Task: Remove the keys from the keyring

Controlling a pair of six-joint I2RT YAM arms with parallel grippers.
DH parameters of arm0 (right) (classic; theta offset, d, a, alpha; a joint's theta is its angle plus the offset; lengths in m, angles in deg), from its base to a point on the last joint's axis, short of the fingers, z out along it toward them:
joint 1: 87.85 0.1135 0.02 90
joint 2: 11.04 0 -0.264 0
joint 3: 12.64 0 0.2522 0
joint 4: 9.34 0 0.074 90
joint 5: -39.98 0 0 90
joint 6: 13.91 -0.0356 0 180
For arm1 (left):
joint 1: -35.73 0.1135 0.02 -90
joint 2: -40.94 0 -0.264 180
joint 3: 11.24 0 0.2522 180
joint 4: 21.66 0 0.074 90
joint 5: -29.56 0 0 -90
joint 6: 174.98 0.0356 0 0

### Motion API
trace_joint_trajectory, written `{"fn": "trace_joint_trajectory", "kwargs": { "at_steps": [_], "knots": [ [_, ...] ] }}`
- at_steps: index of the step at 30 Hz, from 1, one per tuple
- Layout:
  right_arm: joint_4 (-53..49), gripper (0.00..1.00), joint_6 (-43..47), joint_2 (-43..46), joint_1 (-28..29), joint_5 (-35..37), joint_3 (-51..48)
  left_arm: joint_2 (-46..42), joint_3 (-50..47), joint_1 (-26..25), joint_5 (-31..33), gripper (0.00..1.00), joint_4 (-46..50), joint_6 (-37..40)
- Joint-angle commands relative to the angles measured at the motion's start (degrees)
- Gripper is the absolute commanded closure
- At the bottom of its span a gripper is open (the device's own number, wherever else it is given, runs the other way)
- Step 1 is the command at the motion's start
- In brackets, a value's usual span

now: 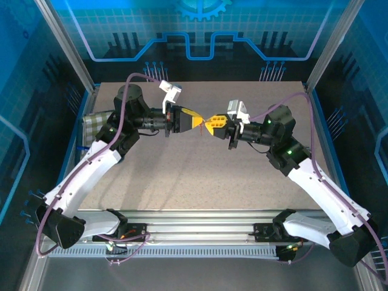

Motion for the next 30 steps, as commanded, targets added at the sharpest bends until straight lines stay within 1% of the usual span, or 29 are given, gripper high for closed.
{"fn": "trace_joint_trajectory", "kwargs": {
  "at_steps": [1,4,8,14,17,21,27,30],
  "knots": [
    [2.87,1.00,-0.35,1.34,-0.53,1.47,-0.65,-0.14,-0.51,-0.40,1.42,1.00,-5.12,-4.71],
    [6.73,1.00,1.44,3.42,0.31,3.74,-3.86,-0.51,-2.82,-0.33,3.10,1.00,-10.63,-9.25],
    [7.88,1.00,5.22,5.12,2.17,6.77,-5.98,-0.68,-4.24,-0.33,4.58,1.00,-14.18,-12.64],
    [10.36,1.00,10.06,7.59,4.95,11.32,-9.95,-0.94,-5.06,-0.11,5.81,1.00,-17.98,-16.30],
    [14.57,1.00,11.14,8.38,6.27,12.65,-10.83,-1.04,-5.79,0.12,6.27,1.00,-20.07,-17.72],
    [12.95,1.00,15.25,8.34,9.07,16.47,-10.82,-1.11,-6.27,0.16,6.98,1.00,-20.65,-18.65],
    [8.87,1.00,24.58,7.22,16.02,24.71,-10.03,-1.70,-6.75,0.20,9.31,1.00,-20.69,-18.87],
    [9.37,1.00,25.23,6.82,17.39,27.12,-10.07,-1.64,-6.76,0.20,9.24,1.00,-20.50,-18.80]
  ]
}}
